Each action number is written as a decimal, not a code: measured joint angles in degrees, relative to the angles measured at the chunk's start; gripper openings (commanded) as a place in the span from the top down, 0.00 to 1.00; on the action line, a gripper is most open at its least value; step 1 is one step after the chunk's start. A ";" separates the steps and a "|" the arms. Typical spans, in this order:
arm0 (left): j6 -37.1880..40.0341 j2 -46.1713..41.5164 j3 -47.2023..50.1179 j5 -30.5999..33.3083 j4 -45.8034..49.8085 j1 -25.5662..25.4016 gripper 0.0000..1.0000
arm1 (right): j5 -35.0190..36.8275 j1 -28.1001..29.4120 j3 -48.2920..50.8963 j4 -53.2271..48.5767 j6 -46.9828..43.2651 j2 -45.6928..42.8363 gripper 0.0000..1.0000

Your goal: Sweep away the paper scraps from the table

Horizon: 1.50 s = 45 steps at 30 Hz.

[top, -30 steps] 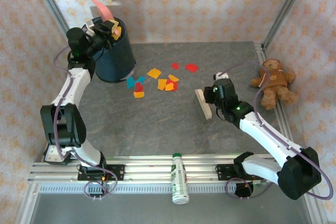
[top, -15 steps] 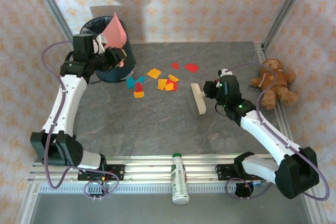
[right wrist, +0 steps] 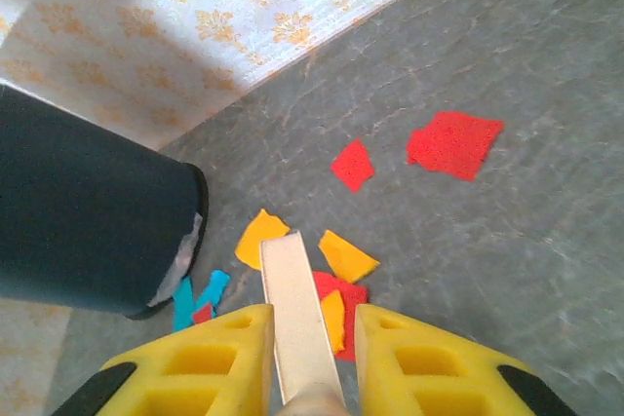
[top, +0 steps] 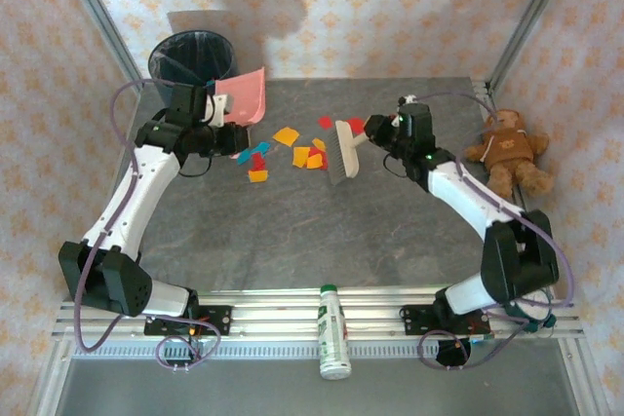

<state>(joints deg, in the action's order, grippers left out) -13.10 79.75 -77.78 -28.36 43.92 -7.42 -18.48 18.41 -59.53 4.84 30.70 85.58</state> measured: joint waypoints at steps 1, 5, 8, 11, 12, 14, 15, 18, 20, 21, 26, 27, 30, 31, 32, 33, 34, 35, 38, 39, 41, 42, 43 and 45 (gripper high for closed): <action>0.28 -0.17 0.59 0.37 0.00 -0.09 1.00 | -0.20 0.00 -1.75 0.24 0.74 2.03 1.00; 1.51 -0.66 1.22 1.22 -0.07 -0.15 1.00 | -1.27 0.00 -7.50 0.79 3.54 9.22 1.00; 2.10 -1.09 1.33 1.92 -0.13 -0.15 1.00 | -2.91 0.00 -11.45 0.81 5.53 14.51 1.00; 2.54 -1.29 1.38 2.34 -0.24 -0.15 1.00 | -4.74 0.02 -14.82 0.83 7.23 19.21 1.00; 2.67 -1.29 1.38 2.45 -0.22 -0.15 1.00 | -5.31 0.02 -15.72 0.81 7.69 20.59 1.00; 2.71 -1.29 1.38 2.91 -0.24 -0.15 1.00 | -6.03 0.17 -17.00 0.74 8.28 22.56 1.00; 2.73 -1.29 1.38 3.04 -0.26 -0.15 1.00 | -6.27 0.17 -17.73 0.72 8.52 23.54 1.00; 2.73 -1.29 1.38 3.39 -0.31 -0.15 1.00 | -6.62 0.28 -19.17 0.59 9.27 25.59 1.00; 2.73 -1.29 1.38 3.37 -0.42 -0.15 1.00 | -6.62 0.28 -19.58 0.57 9.60 26.51 1.00; 2.73 -1.29 1.38 3.39 -0.39 -0.15 1.00 | -6.58 0.28 -19.61 0.52 9.70 26.88 1.00; 2.73 -1.29 1.38 3.41 -0.42 -0.15 1.00 | -5.29 0.28 -19.61 -1.70 9.57 27.85 1.00; 2.73 -1.29 1.38 3.41 -0.42 -0.15 1.00 | -4.81 0.28 -19.58 -2.03 9.42 27.82 1.00; 2.73 -1.29 1.38 3.43 -0.42 -0.15 1.00 | -2.86 0.28 -18.23 -2.27 8.87 27.30 1.00; 2.73 -1.29 1.38 3.43 -0.42 -0.15 1.00 | -2.14 0.26 -17.35 -2.38 8.76 26.86 1.00; 2.73 -1.29 1.38 3.43 -0.42 -0.15 1.00 | -1.31 0.26 -16.00 -2.47 8.63 26.05 1.00; 2.73 -1.29 1.38 3.45 -0.42 -0.15 1.00 | -0.37 0.22 -14.64 -2.62 8.50 25.07 1.00; 2.75 -1.29 1.38 3.48 -0.42 -0.15 1.00 | 0.48 0.22 -13.60 -2.89 8.39 24.11 1.00; 2.75 -1.29 1.38 3.50 -0.39 -0.15 1.00 | 1.55 0.22 -12.39 -3.30 8.20 22.77 1.00; 2.73 -1.29 1.38 3.54 -0.42 -0.15 1.00 | 5.46 0.17 -9.11 -4.42 7.08 18.10 1.00; 2.73 -1.29 1.38 3.54 -0.39 -0.15 1.00 | 7.02 0.15 -8.15 -4.98 6.62 16.46 1.00; 2.75 -1.29 1.38 3.54 -0.39 -0.15 1.00 | 9.94 0.15 -6.34 -5.92 5.73 13.42 1.00; 2.75 -1.29 1.38 3.54 -0.39 -0.15 1.00 | 11.41 0.15 -5.42 -6.58 5.22 11.96 1.00; 2.75 -1.29 1.38 3.54 -0.39 -0.15 1.00 | 12.66 0.15 -4.76 -7.32 4.94 10.71 1.00; 2.75 -1.29 1.38 3.54 -0.39 -0.15 1.00 | 15.26 0.15 -3.54 -8.85 4.20 8.50 1.00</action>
<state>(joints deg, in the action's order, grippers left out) -10.35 78.46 -76.40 -24.82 43.53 -7.57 -3.22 18.57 -63.07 -4.01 34.89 94.08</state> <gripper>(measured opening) 0.239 0.246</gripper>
